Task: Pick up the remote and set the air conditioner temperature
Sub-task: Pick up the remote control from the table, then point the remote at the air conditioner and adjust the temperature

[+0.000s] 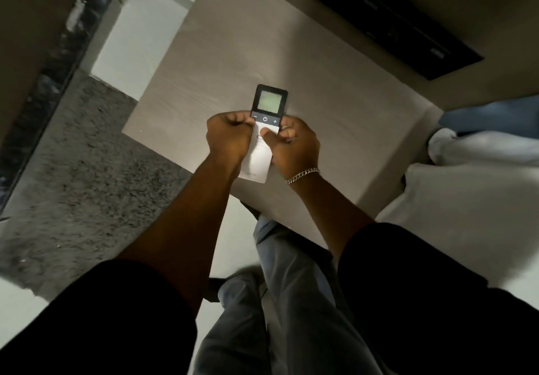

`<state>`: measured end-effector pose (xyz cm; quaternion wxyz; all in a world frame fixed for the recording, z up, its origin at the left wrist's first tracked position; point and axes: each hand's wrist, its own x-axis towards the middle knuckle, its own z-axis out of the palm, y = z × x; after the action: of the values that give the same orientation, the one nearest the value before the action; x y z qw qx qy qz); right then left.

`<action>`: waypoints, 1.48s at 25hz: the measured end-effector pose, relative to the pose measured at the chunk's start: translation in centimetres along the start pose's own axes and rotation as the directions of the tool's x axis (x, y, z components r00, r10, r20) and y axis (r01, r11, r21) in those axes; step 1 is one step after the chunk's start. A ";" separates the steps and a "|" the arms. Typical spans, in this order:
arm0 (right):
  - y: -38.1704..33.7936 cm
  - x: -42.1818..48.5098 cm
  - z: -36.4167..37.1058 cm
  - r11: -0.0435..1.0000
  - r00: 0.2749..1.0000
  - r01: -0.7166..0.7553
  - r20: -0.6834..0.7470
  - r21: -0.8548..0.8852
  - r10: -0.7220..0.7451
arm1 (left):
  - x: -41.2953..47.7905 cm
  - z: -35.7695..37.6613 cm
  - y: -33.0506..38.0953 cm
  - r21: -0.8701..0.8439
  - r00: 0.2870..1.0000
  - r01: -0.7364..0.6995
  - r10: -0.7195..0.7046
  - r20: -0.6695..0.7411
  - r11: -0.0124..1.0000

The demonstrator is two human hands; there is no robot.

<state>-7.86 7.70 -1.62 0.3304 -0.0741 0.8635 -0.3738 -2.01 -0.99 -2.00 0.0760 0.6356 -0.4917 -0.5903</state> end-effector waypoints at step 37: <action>-72.4 -65.9 -12.4 -0.052 -0.281 0.464 0.091 0.884 -0.955 | -66.0 -63.8 41.0 0.212 -0.031 -0.962 0.707 -0.707 0.170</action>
<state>26.52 -11.58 88.85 0.3248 -0.6887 0.1585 -0.6285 40.60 -5.41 89.03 0.7072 0.3242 -0.5933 -0.2066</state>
